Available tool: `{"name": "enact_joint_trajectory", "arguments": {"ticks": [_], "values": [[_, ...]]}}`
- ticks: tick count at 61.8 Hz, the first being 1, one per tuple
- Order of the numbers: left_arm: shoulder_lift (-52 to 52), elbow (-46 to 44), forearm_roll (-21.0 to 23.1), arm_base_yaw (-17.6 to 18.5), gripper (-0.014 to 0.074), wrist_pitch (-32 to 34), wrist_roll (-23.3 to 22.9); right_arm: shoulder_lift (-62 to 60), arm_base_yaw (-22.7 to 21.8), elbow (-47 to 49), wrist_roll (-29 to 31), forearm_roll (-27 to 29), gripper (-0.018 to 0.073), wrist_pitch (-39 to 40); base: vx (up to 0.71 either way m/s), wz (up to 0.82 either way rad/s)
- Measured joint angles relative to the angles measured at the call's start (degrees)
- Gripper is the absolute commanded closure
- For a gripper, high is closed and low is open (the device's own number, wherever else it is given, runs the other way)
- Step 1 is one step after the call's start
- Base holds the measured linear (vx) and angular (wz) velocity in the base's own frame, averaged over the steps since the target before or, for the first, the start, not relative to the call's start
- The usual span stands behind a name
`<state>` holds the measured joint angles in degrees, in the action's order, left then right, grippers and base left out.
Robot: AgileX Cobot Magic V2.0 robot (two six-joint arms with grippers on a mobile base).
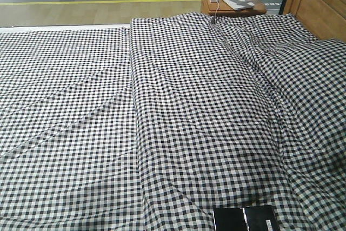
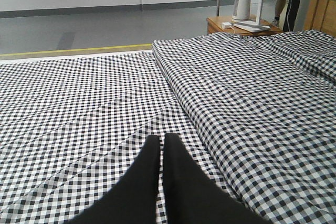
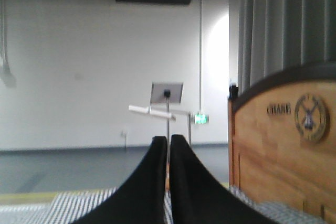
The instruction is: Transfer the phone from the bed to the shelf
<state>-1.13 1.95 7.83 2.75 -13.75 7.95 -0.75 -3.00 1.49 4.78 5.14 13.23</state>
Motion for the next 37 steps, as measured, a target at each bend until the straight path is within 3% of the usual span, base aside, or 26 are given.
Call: {"name": "enact_joint_trajectory", "arguments": {"ticks": [15,37], "values": [[0.0,0.0,0.0,0.0,0.0596,0.0,0.0,2.9,0.0,11.3,0.0,0.0,0.0564,-1.6,0.00,0.00],[0.0,0.0,0.0,0.0,0.0596,0.0,0.0,19.6,0.0,28.8,0.0,0.0,0.0561,-8.5,0.00,0.00]]}}
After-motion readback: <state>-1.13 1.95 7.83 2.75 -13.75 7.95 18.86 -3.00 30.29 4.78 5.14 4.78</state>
